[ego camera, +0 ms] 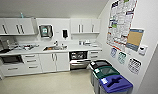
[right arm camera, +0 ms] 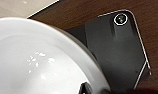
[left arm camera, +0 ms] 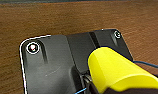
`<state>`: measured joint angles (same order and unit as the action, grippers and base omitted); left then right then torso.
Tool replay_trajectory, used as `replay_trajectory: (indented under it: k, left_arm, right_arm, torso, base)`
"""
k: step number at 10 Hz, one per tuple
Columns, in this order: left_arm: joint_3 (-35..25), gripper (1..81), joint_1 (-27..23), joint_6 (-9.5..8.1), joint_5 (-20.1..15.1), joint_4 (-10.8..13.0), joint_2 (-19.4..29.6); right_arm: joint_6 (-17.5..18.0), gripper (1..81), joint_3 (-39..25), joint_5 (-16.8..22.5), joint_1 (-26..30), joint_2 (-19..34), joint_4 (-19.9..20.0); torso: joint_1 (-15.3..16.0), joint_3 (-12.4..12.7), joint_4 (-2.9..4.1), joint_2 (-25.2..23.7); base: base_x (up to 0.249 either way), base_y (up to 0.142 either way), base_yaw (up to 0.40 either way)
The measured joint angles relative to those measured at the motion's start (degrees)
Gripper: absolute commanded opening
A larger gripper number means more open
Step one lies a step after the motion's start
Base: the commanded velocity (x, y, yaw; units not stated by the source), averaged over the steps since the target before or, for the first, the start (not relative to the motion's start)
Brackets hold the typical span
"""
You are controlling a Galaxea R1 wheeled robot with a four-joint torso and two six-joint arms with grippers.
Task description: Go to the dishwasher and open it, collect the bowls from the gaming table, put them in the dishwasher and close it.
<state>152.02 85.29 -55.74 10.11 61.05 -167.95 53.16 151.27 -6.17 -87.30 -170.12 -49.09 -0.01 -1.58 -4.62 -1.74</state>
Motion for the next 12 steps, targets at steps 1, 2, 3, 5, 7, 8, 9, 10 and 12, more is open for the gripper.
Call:
replay_trajectory:
  k: [1, 2, 3, 5, 7, 8, 9, 10, 12]
  left_arm:
    - [0.0, 1.0, 0.0, 0.0, 0.0, 0.0, 0.0]
    - [0.0, 1.0, 0.0, 0.0, 0.0, 0.0, 0.0]
    - [0.0, 1.0, 0.0, 0.0, 0.0, 0.0, 0.0]
    - [0.0, 1.0, 0.0, 0.0, 0.0, 0.0, 0.0]
    - [0.0, 1.0, 0.0, 0.0, 0.0, 0.0, 0.0]
    - [0.0, 1.0, 0.0, 0.0, 0.0, 0.0, 0.0]
    - [0.0, 1.0, 0.0, 0.0, 0.0, 0.0, 0.0]
    - [0.0, 1.0, 0.0, 0.0, 0.0, 0.0, 0.0]
    - [0.0, 1.0, 0.0, 0.0, 0.0, 0.0, 0.0]
  right_arm:
    - [0.0, 1.0, 0.0, 0.0, 0.0, 0.0, 0.0]
    - [0.0, 1.0, 0.0, 0.0, 0.0, 0.0, 0.0]
    - [-0.2, 1.0, 0.0, 0.0, 0.0, 0.0, 0.0]
    - [-0.2, 1.0, 0.0, 0.0, 0.0, 0.0, 0.0]
    - [-0.2, 1.0, 0.0, 0.0, 0.0, 0.0, 0.0]
    - [-0.2, 1.0, 0.0, 0.0, 0.0, 0.0, 0.0]
    - [-0.2, 1.0, 0.0, 0.0, 0.0, 0.0, 0.0]
    - [-0.3, 1.0, 0.0, 0.0, 0.0, 0.0, 0.0]
    - [-0.3, 1.0, 0.0, 0.0, 0.0, 0.0, 0.0]
  torso:
    - [0.0, 0.0, 0.0, 0.0]
    - [0.0, 0.0, 0.0, 0.0]
    - [0.0, 0.0, 0.0, 0.0]
    - [0.0, 0.0, 0.0, 0.0]
    - [0.0, 0.0, 0.0, 0.0]
    - [0.0, 0.0, 0.0, 0.0]
    - [0.0, 0.0, 0.0, 0.0]
    - [0.0, 0.0, 0.0, 0.0]
    - [0.0, 0.0, 0.0, 0.0]
  base:
    - [0.153, 0.0, 0.0]
    - [0.144, 0.0, 0.0]
    - [0.133, 0.0, 0.0]
    - [0.113, 0.0, 0.0]
    - [0.099, 0.0, 0.0]
    - [0.1, 0.0, 0.0]
    - [0.099, 0.0, 0.0]
    - [0.099, 0.0, 0.0]
    - [0.099, 0.0, 0.0]
